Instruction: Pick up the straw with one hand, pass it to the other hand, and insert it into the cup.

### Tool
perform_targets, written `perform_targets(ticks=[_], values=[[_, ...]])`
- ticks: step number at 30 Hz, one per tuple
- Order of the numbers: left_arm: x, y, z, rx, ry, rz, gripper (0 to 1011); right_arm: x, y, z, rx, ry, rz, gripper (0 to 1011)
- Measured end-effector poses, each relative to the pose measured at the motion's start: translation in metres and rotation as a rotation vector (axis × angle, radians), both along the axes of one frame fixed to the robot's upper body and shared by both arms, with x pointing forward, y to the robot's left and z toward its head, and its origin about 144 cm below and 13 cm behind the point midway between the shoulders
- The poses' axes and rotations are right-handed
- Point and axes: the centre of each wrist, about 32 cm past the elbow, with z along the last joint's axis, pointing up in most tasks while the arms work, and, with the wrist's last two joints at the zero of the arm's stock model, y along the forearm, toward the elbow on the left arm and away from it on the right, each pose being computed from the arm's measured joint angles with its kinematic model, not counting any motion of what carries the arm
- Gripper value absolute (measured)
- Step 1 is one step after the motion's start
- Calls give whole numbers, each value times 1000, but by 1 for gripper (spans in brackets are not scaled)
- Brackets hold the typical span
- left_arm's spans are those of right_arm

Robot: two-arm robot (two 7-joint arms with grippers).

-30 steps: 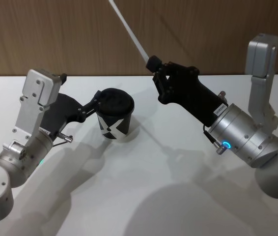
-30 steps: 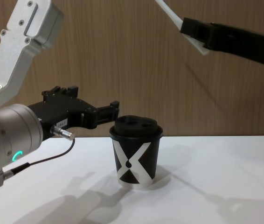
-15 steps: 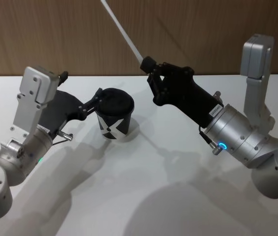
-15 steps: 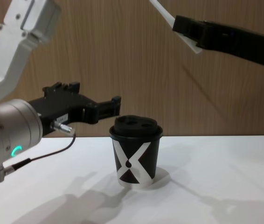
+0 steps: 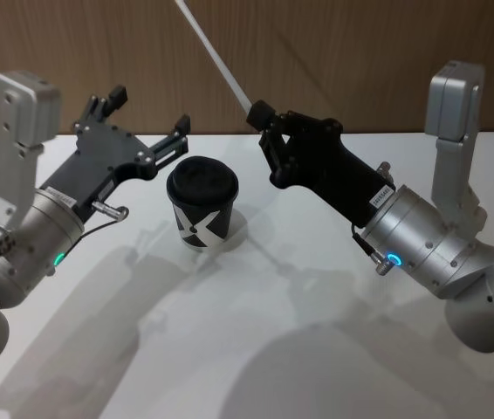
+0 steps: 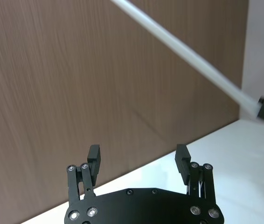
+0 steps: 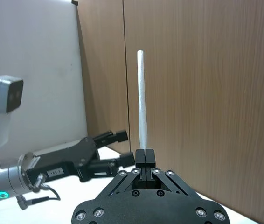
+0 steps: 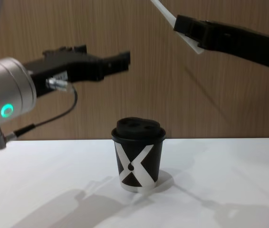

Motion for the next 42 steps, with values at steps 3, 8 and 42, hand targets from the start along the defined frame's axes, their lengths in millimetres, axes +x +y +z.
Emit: perform_targets(ticks=[3, 8, 42], values=[[-1, 2, 5, -40, -2, -25, 1003, 0, 0, 0, 0, -1, 1, 5], [-3, 5, 11, -108, -2, -58, 1003, 0, 0, 0, 0, -1, 1, 5], [9, 3, 17, -492, 101, -287, 1003, 0, 1, 0, 0, -1, 2, 5]])
